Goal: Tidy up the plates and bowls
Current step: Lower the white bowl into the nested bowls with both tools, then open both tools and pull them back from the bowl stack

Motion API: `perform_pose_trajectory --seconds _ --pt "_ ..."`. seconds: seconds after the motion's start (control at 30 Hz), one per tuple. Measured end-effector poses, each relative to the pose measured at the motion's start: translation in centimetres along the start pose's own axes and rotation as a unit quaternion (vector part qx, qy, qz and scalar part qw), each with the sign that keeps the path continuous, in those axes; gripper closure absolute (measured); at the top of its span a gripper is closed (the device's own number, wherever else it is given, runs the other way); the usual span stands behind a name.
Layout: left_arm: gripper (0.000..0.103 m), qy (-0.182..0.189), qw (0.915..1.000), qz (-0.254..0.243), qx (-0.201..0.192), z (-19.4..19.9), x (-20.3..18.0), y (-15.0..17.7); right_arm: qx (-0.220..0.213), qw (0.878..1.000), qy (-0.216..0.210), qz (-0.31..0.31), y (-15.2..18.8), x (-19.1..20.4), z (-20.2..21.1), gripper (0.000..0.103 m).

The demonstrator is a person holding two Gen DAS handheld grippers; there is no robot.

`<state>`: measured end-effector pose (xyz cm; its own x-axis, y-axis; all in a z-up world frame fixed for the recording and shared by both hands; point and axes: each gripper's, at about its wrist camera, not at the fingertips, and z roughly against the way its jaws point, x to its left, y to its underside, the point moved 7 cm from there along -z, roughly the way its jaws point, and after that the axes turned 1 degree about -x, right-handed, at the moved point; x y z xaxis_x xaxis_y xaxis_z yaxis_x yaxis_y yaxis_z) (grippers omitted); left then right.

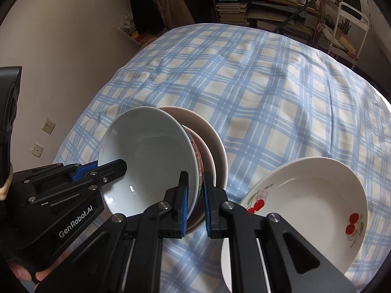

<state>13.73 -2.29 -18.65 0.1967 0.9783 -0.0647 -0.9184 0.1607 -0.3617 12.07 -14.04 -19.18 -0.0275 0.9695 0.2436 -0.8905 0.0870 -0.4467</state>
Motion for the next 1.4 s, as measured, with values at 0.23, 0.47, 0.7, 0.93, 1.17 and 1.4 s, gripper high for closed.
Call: perform_pose_trajectory --seconds 0.23,0.47,0.7,0.93,1.17,1.4 --pt "0.094 -0.011 0.9997 -0.011 -0.016 0.1 -0.2 -0.3 -0.005 1.0 -0.018 -0.01 -0.2 -0.4 -0.1 0.091" --pt "0.091 -0.014 0.9992 -0.009 -0.037 1.1 0.1 -0.8 0.0 1.0 -0.015 -0.008 -0.2 -0.4 -0.1 0.09" --pt "0.086 -0.021 0.9988 -0.009 -0.042 1.5 0.6 -0.8 0.011 0.999 -0.042 -0.011 -0.3 -0.8 0.1 0.087" --pt "0.085 -0.024 0.9986 0.002 -0.048 2.3 1.3 -0.7 0.019 0.999 -0.041 -0.001 -0.1 -0.4 0.4 0.084" --pt "0.076 -0.025 0.9981 0.013 -0.055 3.4 2.5 -0.7 0.018 0.999 -0.028 0.005 -0.2 -0.6 1.2 0.078" --pt "0.049 -0.048 0.9976 0.022 -0.044 3.1 3.8 -0.7 0.021 0.999 -0.034 -0.002 -0.4 -1.0 1.3 0.078"
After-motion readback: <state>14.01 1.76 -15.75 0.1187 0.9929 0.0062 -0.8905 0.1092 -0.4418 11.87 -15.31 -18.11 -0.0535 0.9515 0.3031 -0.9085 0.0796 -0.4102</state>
